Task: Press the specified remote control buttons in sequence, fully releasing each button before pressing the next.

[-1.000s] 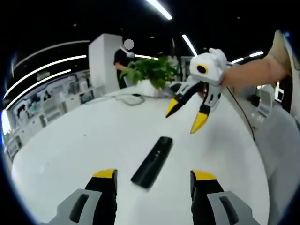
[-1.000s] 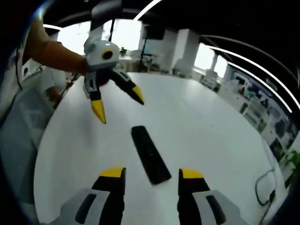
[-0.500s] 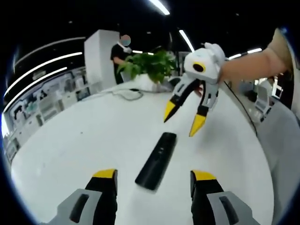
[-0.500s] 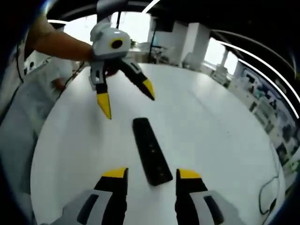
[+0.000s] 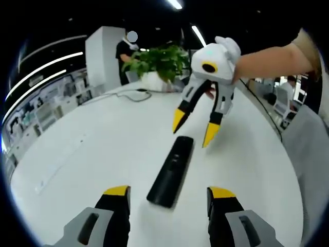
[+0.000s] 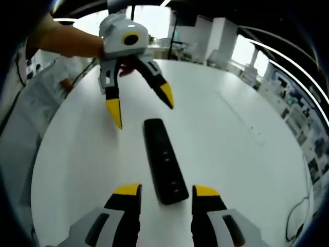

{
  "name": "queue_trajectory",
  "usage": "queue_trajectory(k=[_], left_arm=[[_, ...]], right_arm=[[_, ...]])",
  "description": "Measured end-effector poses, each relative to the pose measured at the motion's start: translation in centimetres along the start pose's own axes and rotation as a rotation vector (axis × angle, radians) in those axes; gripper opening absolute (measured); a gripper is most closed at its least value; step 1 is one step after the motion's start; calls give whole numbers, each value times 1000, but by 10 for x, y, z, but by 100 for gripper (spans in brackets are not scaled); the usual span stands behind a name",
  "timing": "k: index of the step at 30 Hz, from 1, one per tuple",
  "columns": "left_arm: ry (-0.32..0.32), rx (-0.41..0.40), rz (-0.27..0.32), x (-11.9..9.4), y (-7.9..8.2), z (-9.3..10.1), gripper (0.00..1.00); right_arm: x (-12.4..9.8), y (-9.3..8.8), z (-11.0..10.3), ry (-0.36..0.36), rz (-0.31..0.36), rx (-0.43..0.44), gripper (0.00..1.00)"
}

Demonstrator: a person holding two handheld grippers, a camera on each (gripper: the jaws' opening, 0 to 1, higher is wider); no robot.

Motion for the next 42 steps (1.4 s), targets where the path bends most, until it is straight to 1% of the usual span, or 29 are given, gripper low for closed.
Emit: queue_trajectory(k=[6, 14, 17, 27, 34, 39, 42], left_arm=[[-25, -4, -43, 8, -3, -6, 58], [-44, -6, -60, 12, -3, -9, 56], [-51, -9, -66, 14, -3, -9, 55], [-90, 5, -128, 20, -5, -8, 49], [-106, 12, -155, 22, 0, -12, 43], [-119, 21, -201, 23, 1, -16, 39], [-128, 30, -213, 22, 2, -16, 38]], right_arm=[[8, -2, 2, 22, -29, -7, 34], [10, -5, 5, 45, -59, -9, 33], [11, -5, 5, 60, -74, -14, 32], [15, -2, 7, 98, -114, -35, 30], [16, -1, 9, 115, -137, -42, 28], [15, -1, 11, 125, -152, -44, 26], [15, -2, 12, 127, -160, -51, 24]])
Point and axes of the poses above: the point that each gripper's makers call its tool centre point, and the gripper's own axes: x roughly forward along the fingers, z roughly to its right, y roughly out of its top, the point moved 7 cm from there along -x, roughly backward along the fingers, and after that the axes turned 13 degrees about -y, right-handed, at the moved point
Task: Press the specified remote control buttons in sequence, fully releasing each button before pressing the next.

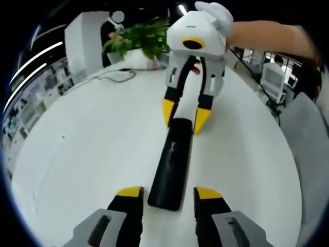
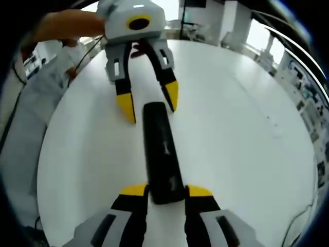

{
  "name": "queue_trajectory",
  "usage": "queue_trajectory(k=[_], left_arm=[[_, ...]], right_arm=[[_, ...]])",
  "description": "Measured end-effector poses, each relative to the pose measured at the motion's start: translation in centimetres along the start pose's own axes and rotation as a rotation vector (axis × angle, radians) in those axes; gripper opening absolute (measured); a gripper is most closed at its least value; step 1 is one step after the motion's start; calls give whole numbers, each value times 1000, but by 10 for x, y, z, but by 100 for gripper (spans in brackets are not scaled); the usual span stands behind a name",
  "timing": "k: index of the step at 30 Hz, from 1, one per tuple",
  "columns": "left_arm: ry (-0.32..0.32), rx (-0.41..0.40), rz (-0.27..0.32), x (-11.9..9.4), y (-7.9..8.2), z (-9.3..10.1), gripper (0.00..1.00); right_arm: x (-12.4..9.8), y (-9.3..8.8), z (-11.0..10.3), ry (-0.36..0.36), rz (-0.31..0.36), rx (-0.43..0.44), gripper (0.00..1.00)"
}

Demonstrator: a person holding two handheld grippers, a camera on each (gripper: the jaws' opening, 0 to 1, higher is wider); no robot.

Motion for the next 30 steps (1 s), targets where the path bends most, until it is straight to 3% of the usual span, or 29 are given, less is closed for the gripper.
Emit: queue_trajectory(k=[5, 30], left_arm=[[-15, 6, -50, 0, -4, -1, 34], [-51, 39, -114, 4, 4, -3, 24]], right_arm=[[-1, -1, 1, 3, -13, -19, 23], [0, 6, 1, 38, -95, -129, 21]])
Point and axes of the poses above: the point that each gripper's makers call its tool centre point, and the gripper's own axes: x roughly forward along the fingers, z roughly to its right, y roughly out of its top, the point moved 7 cm from there along -x, roughly backward along the fingers, and after that the axes turned 13 degrees about -y, right-handed, at the moved point
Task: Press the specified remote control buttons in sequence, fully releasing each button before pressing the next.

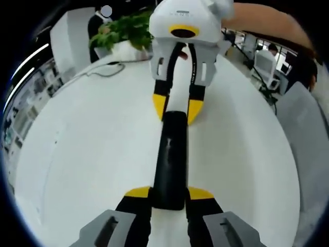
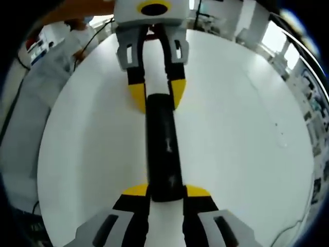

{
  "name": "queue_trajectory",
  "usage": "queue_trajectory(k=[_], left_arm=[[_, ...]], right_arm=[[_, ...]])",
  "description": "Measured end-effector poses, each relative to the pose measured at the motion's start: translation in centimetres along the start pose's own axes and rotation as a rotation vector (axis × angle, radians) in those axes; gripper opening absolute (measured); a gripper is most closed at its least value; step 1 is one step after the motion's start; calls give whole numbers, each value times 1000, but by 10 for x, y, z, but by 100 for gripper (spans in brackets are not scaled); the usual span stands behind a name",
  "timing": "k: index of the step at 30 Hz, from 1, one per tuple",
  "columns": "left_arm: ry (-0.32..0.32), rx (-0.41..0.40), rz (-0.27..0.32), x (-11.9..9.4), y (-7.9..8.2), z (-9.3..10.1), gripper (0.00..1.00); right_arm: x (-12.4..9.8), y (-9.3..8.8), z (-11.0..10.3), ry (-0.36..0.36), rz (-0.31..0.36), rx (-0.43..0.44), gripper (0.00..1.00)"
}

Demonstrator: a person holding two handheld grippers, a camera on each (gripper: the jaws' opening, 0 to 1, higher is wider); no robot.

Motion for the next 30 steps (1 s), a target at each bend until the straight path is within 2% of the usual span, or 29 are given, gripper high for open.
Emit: queue_trajectory(k=[16, 30], left_arm=[[8, -11, -37, 0, 2, 5, 24], [17, 4, -22, -12, 10, 16, 24]], right_arm=[[-3, 0, -4, -21, 2, -25, 20], [-18, 2, -10, -34, 34, 4, 20]])
Point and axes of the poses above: the point that each gripper's makers call its tool centre point, and the gripper's own axes: x roughly forward along the fingers, z roughly to its right, y roughly out of its top, the point moved 7 cm from there along -x, roughly backward along the fingers, and after that the axes turned 13 degrees about -y, right-handed, at the moved point
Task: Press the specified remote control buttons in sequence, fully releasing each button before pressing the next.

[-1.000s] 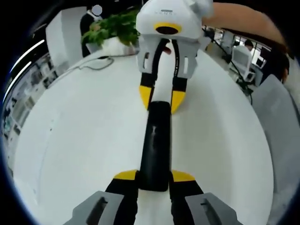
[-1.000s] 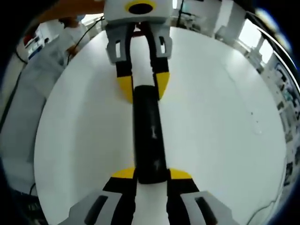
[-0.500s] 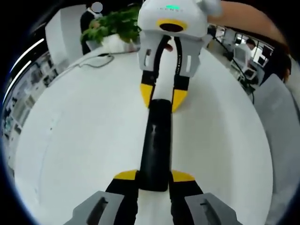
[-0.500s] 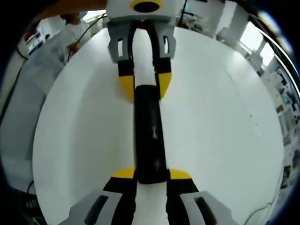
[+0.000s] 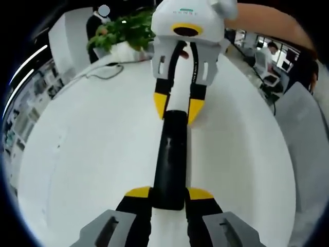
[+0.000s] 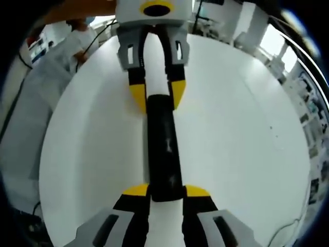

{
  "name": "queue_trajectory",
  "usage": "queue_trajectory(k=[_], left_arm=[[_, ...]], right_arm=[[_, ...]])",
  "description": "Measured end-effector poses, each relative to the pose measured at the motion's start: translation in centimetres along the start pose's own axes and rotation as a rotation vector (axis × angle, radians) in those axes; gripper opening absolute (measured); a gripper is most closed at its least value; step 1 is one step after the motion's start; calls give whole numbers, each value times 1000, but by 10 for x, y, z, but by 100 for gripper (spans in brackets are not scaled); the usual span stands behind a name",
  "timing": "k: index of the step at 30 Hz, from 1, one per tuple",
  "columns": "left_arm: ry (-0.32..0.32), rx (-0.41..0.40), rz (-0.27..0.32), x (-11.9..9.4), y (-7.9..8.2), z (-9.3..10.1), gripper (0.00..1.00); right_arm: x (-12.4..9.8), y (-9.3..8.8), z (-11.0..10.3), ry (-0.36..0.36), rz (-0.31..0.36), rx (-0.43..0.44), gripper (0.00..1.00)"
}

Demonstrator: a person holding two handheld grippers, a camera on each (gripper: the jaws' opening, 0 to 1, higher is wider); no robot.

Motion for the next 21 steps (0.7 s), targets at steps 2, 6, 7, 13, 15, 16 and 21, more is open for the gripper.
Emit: queue_trajectory(k=[2, 6, 7, 13, 15, 16, 21], left_arm=[[0, 7, -4, -2, 1, 3, 23], [2, 9, -8, -5, 2, 9, 23], [2, 10, -9, -6, 2, 11, 23], [6, 18, -10, -10, 6, 19, 23], [7, 21, -7, -11, 8, 23, 23], [7, 23, -6, -12, 9, 25, 23], [9, 32, -6, -14, 12, 31, 23]], right_arm=[[-2, 1, -3, 0, 3, -5, 20], [-7, 4, -7, -3, 8, -11, 20], [-9, 5, -8, -4, 10, -12, 20], [-16, 6, -12, -12, 17, -15, 20], [-18, 5, -13, -13, 18, -12, 20], [-20, 5, -14, -13, 19, -11, 20], [-27, 5, -21, -15, 22, -10, 20]])
Point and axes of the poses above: the point that each gripper's makers call its tool centre point, and the gripper's own axes: x roughly forward along the fingers, z roughly to its right, y roughly out of its top, the point moved 7 cm from there along -x, roughly backward along the fingers, and after that the axes turned 13 degrees about -y, right-handed, at the moved point
